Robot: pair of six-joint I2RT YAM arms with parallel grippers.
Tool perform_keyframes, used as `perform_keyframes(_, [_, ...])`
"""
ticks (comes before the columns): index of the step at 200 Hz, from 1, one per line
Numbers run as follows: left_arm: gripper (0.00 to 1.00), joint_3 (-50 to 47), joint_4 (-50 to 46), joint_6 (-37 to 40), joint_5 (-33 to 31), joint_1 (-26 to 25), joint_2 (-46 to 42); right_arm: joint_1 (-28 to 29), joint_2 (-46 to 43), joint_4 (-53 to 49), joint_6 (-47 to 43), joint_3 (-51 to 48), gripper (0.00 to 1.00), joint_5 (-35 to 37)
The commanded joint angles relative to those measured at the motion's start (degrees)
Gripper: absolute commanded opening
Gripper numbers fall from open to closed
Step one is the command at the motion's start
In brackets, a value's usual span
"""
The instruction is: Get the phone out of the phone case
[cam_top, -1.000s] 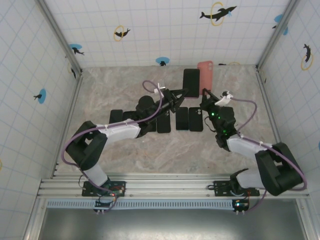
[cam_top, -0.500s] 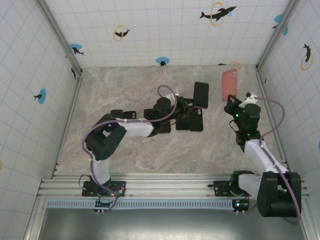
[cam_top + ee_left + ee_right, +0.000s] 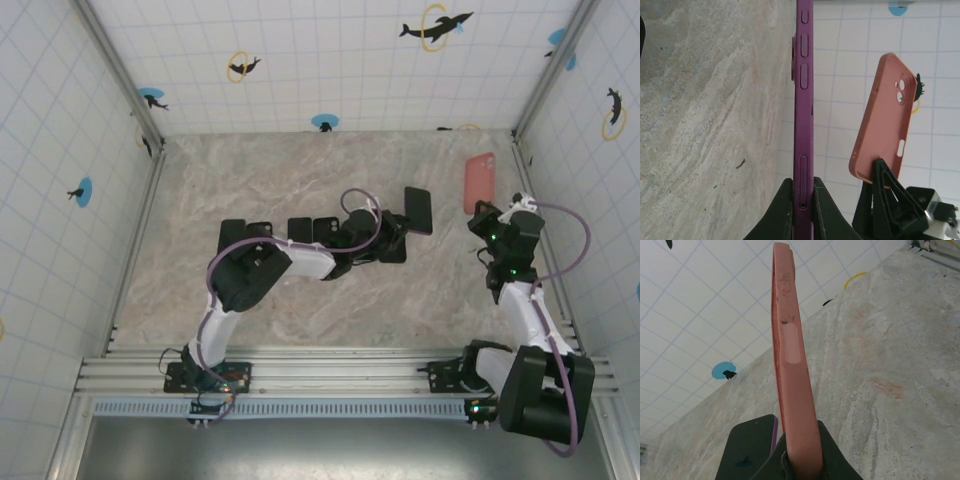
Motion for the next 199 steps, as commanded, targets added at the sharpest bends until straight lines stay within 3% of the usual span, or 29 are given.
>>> perform_keyframes(1, [0.01,4.03,1.37,-1.98,-3.23,-1.52,1.98,-0.95,-1.41,-0.23,-0.49,-1.23,0.0,-1.26])
perform_keyframes(164, [0.07,15.2,-6.06,-4.83,-4.58,-4.74,14.34,-1.36,-2.54,-0.79,0.69,-3.53,0.0,-2.71])
perform_keyframes(199, [0.18,16.15,-7.72,-4.67,-4.62,-5.0,15.1,-1.36,-2.78,-1.16,0.72,-3.71,0.0,-2.78])
